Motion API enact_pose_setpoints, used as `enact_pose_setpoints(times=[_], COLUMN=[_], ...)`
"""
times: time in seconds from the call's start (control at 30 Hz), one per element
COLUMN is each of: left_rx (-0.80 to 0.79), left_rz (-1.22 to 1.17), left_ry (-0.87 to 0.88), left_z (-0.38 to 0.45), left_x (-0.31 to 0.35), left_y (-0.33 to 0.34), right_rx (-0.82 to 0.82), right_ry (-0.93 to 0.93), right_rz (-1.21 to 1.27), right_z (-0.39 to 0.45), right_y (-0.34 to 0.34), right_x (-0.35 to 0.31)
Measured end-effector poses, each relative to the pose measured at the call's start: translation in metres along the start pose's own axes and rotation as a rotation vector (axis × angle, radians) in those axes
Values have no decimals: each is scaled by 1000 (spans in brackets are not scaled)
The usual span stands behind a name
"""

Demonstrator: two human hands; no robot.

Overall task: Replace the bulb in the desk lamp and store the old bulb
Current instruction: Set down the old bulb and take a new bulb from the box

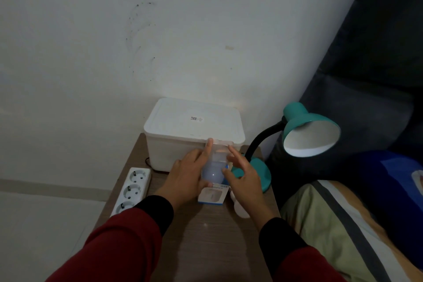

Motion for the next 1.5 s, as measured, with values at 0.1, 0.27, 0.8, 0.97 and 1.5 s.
enact_pose_setpoints(times=[0.1,0.27,0.8,0.97,1.5], left_rx=[-15,-30,-31,-26,-10], left_rz=[-28,-89,-123,-144,-147], left_ry=[-8,-21,-43,-50,-101], left_z=[0,0,-2,-2,-5], left_x=[-3,-6,-7,-5,-1], left_y=[1,2,3,4,5], right_rx=[11,-57,-34,-8,-43], right_ry=[28,52,16,-12,-109], right_rz=[-116,-301,-251,-152,-238], right_z=[4,17,18,8,-7], right_y=[3,13,14,5,-7], right_x=[7,17,3,-6,-2])
Point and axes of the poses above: each hand's wrist, its own z-axis towards the middle knuckle, its own y-axis out of the palm, x = y × z, the point moved 3 cm from there along z, towards the middle knuckle, and after that the axes turned 2 degrees about z, right-handed, at the moved point
